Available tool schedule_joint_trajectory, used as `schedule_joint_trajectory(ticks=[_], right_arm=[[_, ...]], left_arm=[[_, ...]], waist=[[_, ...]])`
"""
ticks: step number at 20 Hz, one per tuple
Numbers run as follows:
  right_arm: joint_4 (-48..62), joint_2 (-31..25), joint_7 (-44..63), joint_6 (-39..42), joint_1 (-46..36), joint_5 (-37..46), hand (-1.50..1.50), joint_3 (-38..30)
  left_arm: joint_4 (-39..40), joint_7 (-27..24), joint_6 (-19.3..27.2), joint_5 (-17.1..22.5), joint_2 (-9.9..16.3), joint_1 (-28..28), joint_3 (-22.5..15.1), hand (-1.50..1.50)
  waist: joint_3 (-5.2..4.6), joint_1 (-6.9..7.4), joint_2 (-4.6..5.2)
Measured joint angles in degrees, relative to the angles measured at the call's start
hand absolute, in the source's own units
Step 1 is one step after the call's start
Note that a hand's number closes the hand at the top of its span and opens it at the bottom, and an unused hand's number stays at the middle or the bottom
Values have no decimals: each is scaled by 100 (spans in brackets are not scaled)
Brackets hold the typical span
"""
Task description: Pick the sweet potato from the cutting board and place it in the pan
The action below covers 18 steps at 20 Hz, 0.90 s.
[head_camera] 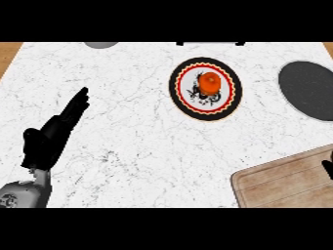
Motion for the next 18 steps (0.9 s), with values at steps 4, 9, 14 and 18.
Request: schedule_joint_trajectory(ticks=[4, 9, 14, 18], right_arm=[[1378, -39, -336, -233, -979, 237, 150, -74], [3240, -33, -1025, -869, -2041, 630, 150, -212], [5149, -213, -1826, -1270, -3088, 800, 150, -426], [6557, -361, -2431, -1635, -3828, 942, 150, -582]], left_arm=[[128, 21, -69, 1, -47, -169, 42, 0], [206, -12, -72, -69, -139, -240, 26, 0], [80, 20, -155, -77, -130, -159, 46, 0], [135, 39, -206, -89, -161, -229, 55, 0]], waist=[[-1, 46, 13], [4, 98, 28], [7, 134, 37], [9, 170, 55]])
